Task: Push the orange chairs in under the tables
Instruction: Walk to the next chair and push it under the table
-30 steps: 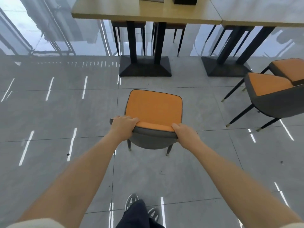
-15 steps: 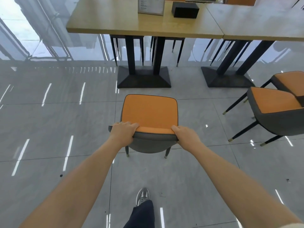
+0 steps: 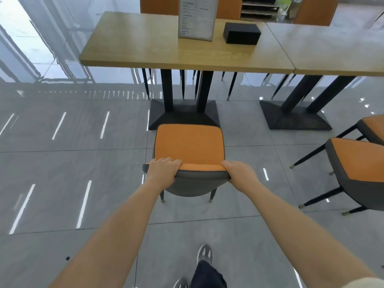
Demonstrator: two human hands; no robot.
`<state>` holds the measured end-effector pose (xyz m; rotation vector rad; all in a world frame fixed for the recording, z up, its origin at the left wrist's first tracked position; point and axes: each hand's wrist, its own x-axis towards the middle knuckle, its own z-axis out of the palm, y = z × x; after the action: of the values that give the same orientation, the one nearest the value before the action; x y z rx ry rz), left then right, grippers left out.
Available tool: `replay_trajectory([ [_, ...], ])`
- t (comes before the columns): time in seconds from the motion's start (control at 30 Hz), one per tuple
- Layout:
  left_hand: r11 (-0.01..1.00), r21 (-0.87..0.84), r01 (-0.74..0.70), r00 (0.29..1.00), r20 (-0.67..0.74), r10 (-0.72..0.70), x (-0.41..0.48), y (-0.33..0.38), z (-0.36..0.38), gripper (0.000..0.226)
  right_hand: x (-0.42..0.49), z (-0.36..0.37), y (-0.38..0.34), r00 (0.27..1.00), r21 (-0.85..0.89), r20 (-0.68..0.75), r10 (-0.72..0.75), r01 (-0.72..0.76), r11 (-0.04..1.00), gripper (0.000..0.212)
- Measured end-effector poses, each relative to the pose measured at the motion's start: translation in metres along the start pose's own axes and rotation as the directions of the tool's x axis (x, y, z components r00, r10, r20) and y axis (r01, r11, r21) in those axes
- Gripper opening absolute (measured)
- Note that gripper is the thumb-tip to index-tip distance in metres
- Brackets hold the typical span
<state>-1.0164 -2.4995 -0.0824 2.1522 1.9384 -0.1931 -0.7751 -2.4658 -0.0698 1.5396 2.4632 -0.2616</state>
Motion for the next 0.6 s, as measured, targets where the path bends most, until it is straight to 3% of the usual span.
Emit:
replay_trajectory([
  [0.6,0.992,-0.017,0.126,0.992,0.019,-0.126,0.218,-0.027,-0.063,0.038,0.223,-0.071,0.092,1.000,-0.024,-0.018,-0.024,0.024,0.999,0.026],
])
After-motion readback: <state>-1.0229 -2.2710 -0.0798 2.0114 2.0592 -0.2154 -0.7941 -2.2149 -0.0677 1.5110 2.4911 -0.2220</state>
